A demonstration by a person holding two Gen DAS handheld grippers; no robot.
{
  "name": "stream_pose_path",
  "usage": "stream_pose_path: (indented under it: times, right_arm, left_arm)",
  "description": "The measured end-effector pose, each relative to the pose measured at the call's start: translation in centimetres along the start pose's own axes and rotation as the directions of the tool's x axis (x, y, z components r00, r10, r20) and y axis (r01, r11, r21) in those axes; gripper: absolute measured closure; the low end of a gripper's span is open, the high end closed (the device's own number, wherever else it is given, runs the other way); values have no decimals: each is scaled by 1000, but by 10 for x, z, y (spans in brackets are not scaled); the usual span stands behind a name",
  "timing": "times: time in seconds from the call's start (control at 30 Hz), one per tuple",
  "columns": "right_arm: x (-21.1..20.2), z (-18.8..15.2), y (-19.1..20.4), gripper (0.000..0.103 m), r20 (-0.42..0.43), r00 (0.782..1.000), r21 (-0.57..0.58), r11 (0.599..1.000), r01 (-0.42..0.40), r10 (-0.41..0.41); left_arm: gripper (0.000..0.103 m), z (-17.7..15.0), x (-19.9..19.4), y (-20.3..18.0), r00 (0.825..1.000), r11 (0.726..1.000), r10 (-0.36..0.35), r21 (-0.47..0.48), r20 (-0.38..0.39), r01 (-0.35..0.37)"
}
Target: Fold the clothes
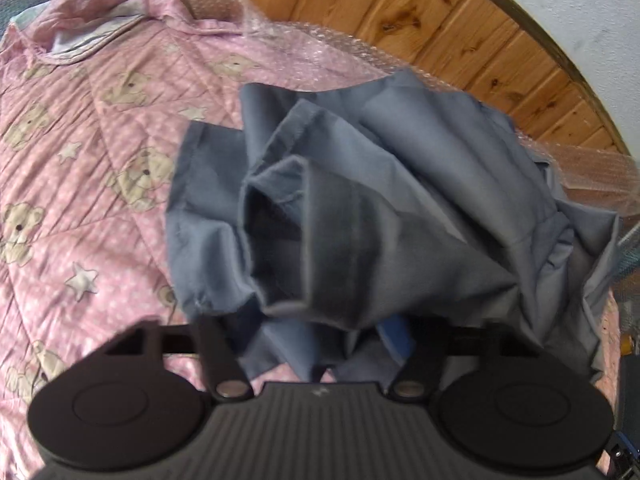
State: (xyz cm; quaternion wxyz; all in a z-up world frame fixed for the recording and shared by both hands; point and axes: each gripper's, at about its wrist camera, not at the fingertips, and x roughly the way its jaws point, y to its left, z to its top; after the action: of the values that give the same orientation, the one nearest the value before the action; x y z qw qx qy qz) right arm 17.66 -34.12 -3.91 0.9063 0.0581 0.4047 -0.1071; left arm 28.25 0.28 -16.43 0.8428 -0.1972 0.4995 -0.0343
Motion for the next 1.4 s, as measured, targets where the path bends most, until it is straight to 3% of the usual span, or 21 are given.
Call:
stream_pose_path:
  times: [0.1, 0.17, 0.23, 0.33, 0.43, 0.5, 0.53, 0.57, 0.6, 0.73, 0.87, 0.93, 1.0, 1.03, 1.1, 1.13, 1.17, 1.23, 1.3, 1.37, 1.4]
  right_arm:
    - [-31, 1, 38, 29, 79, 989, -138, 984, -111, 123]
    - [-48, 3, 70, 14, 130, 970, -278, 946, -166, 208]
    - [-58, -1, 104, 10, 155, 944, -423, 883, -205, 293]
    - [-57, -6, 156, 1, 165, 918, -622, 760, -187, 361]
    - [-24, -16, 214, 4, 116, 940, -790, 603, -107, 320]
    - [11, -20, 238, 16, 89, 963, -836, 545, -66, 253]
    - [28, -22, 250, 40, 77, 973, -857, 514, -48, 219]
    - [42, -18, 254, 82, 23, 981, -854, 514, -82, 194]
    - [51, -9, 252, 100, -31, 983, -832, 541, -127, 182]
    - [11, 36, 205, 103, 83, 975, -674, 732, -98, 208]
    - [-21, 75, 75, 103, 225, 974, -384, 917, 106, -19]
    - [-19, 73, 3, 103, 216, 962, -238, 946, 218, -168]
    - [3, 44, -74, 103, 111, 934, -136, 926, 353, -340]
    - [9, 31, -101, 102, 44, 917, -105, 911, 399, -396]
    - [-7, 19, -118, 90, 35, 895, -57, 893, 446, -445]
    - [-14, 18, -98, 80, 86, 920, -67, 919, 387, -381]
    - [-22, 17, -77, 54, 136, 939, -81, 941, 327, -315]
    - [-37, 14, -35, 23, 230, 957, -119, 971, 206, -175]
    - [-51, 12, 6, 16, 316, 948, -167, 982, 85, -28]
    - [-66, 10, 48, 16, 390, 913, -226, 974, -32, 121]
    - [-47, 9, 73, 16, 324, 921, -266, 955, -132, 217]
  left_arm:
    - [103, -4, -38, -14, 983, 984, -161, 88, 88, 153]
    - [103, -11, -81, -22, 945, 949, -290, 173, 151, 264]
    - [103, -28, -121, -21, 911, 912, -376, 240, 171, 332]
    - [102, -50, -149, -6, 920, 915, -358, 257, 160, 312]
    - [87, -68, -153, 16, 949, 950, -273, 198, 157, 241]
    - [72, -77, -153, 33, 965, 970, -217, 146, 147, 196]
    - [69, -80, -153, 41, 971, 977, -194, 121, 139, 178]
    - [61, -82, -154, 47, 974, 980, -180, 107, 139, 165]
    - [53, -84, -155, 54, 976, 984, -166, 94, 140, 154]
    - [46, -82, -158, 74, 977, 987, -157, 62, 147, 149]
    - [43, -74, -149, 68, 972, 983, -182, 63, 150, 174]
    - [42, -72, -143, 60, 969, 979, -200, 76, 145, 191]
    - [40, -72, -136, 51, 968, 975, -215, 92, 133, 204]
    - [39, -73, -133, 47, 967, 973, -222, 101, 126, 210]
    - [32, -76, -129, 43, 969, 974, -217, 101, 121, 205]
    - [29, -77, -128, 44, 970, 975, -211, 96, 119, 201]
    - [26, -79, -126, 44, 974, 978, -197, 87, 116, 187]
    - [26, -80, -121, 50, 979, 983, -175, 70, 105, 168]
    - [26, -81, -121, 58, 985, 990, -137, 50, 105, 132]
    - [25, -83, -125, 70, 988, 995, -102, 15, 119, 101]
    - [24, -84, -128, 77, 988, 996, -84, -5, 126, 85]
